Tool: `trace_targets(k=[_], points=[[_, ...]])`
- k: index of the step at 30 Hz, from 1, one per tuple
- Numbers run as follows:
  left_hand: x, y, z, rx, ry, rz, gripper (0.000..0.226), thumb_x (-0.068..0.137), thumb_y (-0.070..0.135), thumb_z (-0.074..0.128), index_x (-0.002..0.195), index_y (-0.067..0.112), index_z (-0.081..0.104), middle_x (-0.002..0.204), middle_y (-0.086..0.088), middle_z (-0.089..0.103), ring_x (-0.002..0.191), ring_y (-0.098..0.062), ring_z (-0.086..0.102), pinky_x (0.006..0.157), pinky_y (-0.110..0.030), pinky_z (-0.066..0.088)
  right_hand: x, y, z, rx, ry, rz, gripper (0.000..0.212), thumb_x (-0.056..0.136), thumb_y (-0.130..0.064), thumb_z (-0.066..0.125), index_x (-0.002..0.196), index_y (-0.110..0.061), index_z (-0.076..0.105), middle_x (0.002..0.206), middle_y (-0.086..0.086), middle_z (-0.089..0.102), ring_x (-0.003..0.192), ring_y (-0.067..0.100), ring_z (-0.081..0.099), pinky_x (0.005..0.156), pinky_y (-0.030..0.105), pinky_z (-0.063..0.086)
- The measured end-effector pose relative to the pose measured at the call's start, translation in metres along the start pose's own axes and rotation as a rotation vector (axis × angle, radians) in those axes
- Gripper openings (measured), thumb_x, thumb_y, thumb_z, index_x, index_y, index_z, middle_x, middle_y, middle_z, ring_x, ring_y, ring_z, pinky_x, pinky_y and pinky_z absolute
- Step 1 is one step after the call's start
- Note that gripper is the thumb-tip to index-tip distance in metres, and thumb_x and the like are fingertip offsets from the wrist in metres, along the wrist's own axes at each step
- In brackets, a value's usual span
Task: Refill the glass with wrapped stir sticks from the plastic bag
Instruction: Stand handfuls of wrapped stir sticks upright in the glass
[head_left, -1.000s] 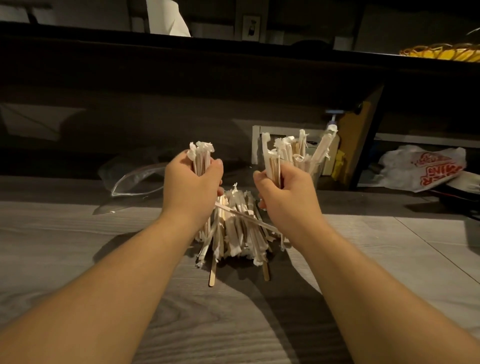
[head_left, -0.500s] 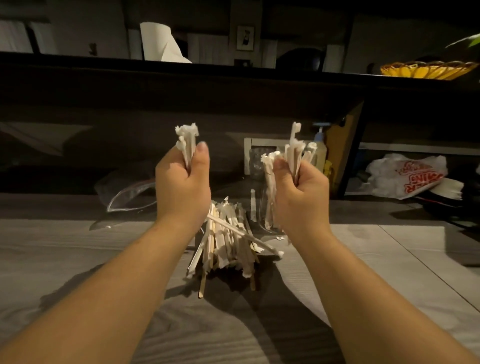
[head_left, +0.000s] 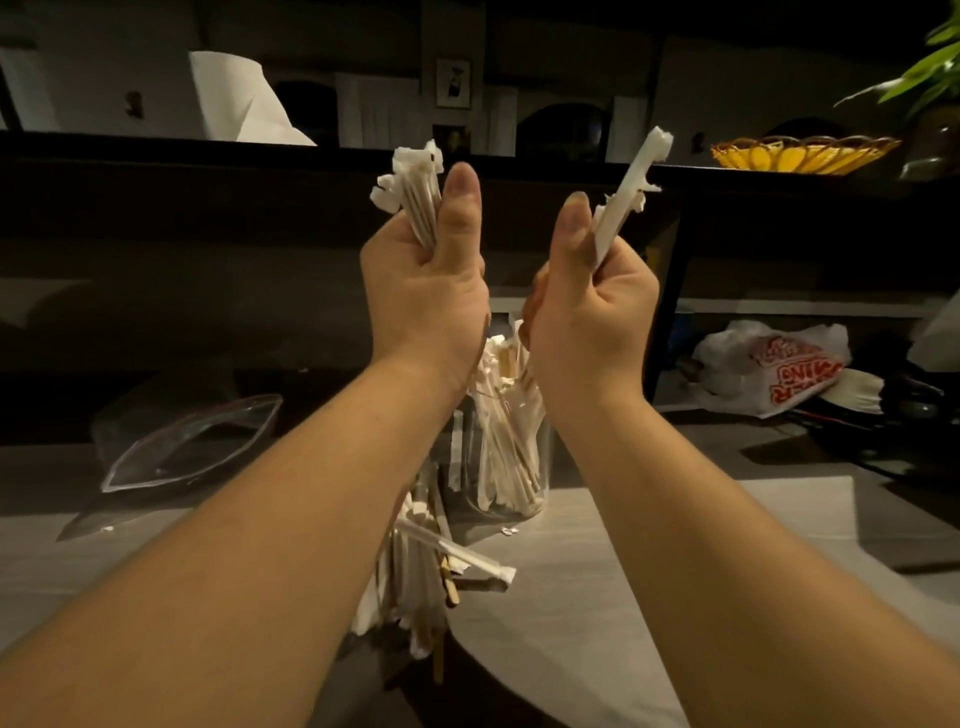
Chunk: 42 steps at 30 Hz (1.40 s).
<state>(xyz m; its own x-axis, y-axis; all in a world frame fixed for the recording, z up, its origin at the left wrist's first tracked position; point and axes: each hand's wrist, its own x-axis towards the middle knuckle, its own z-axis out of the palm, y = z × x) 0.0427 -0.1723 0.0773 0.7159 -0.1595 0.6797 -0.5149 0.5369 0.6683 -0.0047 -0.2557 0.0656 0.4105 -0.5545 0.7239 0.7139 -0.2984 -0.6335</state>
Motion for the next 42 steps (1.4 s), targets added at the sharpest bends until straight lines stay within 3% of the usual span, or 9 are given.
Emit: trace_targets(k=[6,11,15,19,27,33,36,39,42], points=[[0.012,-0.023,0.010,-0.005,0.039,-0.043,0.047,0.100,0.047,0.050,0.064,0.017,0.047,0.049,0.004,0.043,0.042,-0.014,0.039,0.043,-0.030,0.036,0.012,0.015,-0.005,-0.063,0.003,-0.046,0.039,0.104,-0.029,0.051,0.070,-0.011,0.049,0.063,0.015,0.048,0.054,0.030,0.043,0.049,0.048,0.042],[0.007,-0.049,0.002,0.254,-0.005,-0.015,0.049,0.103,0.045,0.047,0.065,0.016,0.052,0.051,0.006,0.051,0.048,-0.013,0.052,0.055,-0.030,0.049,0.012,0.028,-0.009,-0.095,-0.018,-0.021,0.039,0.104,-0.031,0.051,0.075,-0.006,0.052,0.062,0.017,0.052,0.054,0.037,0.050,0.053,0.051,0.050],[-0.003,-0.064,-0.009,0.303,-0.040,-0.126,0.047,0.103,0.041,0.048,0.069,0.009,0.055,0.058,-0.010,0.054,0.056,-0.028,0.055,0.061,-0.040,0.048,0.011,0.028,-0.011,-0.027,0.062,-0.014,0.038,0.105,-0.035,0.047,0.075,-0.013,0.052,0.053,-0.001,0.054,0.045,0.020,0.055,0.044,0.030,0.050],[-0.005,-0.072,-0.014,0.407,-0.023,-0.186,0.044,0.103,0.042,0.049,0.066,0.018,0.058,0.044,0.008,0.055,0.045,-0.007,0.056,0.049,-0.021,0.049,0.019,0.027,-0.016,-0.042,0.109,-0.069,0.034,0.105,-0.036,0.046,0.076,-0.019,0.052,0.050,-0.008,0.054,0.043,0.011,0.055,0.044,0.028,0.051],[-0.010,-0.075,-0.020,0.494,-0.151,-0.360,0.042,0.101,0.042,0.051,0.092,0.006,0.071,0.081,-0.017,0.072,0.072,-0.025,0.070,0.064,-0.037,0.056,0.005,0.055,-0.029,-0.312,-0.004,0.010,0.043,0.105,-0.035,0.048,0.067,-0.016,0.050,0.050,-0.013,0.049,0.046,0.003,0.047,0.044,0.017,0.038],[-0.015,-0.072,-0.026,0.436,-0.091,-0.102,0.012,0.099,0.027,0.058,0.090,0.024,0.066,0.073,0.009,0.068,0.063,-0.003,0.062,0.056,-0.014,0.050,-0.004,0.065,-0.041,-0.481,-0.126,0.208,0.042,0.104,-0.043,0.047,0.070,-0.019,0.055,0.078,0.006,0.055,0.058,0.009,0.050,0.054,0.024,0.042],[-0.012,-0.070,-0.026,0.552,-0.183,-0.144,0.018,0.101,0.028,0.056,0.087,0.025,0.067,0.080,0.000,0.069,0.069,-0.011,0.067,0.058,-0.021,0.054,-0.002,0.056,-0.036,-0.451,-0.168,0.194,0.041,0.104,-0.042,0.048,0.070,-0.021,0.057,0.078,0.006,0.056,0.063,0.013,0.053,0.058,0.031,0.046],[-0.011,-0.069,-0.026,0.687,-0.348,-0.283,0.026,0.104,0.034,0.047,0.091,0.026,0.069,0.105,-0.005,0.066,0.087,-0.014,0.067,0.071,-0.031,0.053,-0.006,0.053,-0.032,-0.572,-0.262,0.213,0.046,0.104,-0.044,0.042,0.070,-0.019,0.059,0.088,0.008,0.060,0.088,0.028,0.059,0.080,0.055,0.051],[-0.018,-0.061,-0.030,0.658,-0.269,-0.233,0.030,0.104,0.041,0.040,0.101,0.028,0.067,0.113,0.004,0.060,0.100,-0.003,0.057,0.077,-0.025,0.043,-0.012,0.053,-0.036,-0.584,-0.327,0.244,0.041,0.103,-0.045,0.046,0.085,-0.013,0.064,0.096,0.015,0.062,0.093,0.034,0.060,0.085,0.059,0.052]])
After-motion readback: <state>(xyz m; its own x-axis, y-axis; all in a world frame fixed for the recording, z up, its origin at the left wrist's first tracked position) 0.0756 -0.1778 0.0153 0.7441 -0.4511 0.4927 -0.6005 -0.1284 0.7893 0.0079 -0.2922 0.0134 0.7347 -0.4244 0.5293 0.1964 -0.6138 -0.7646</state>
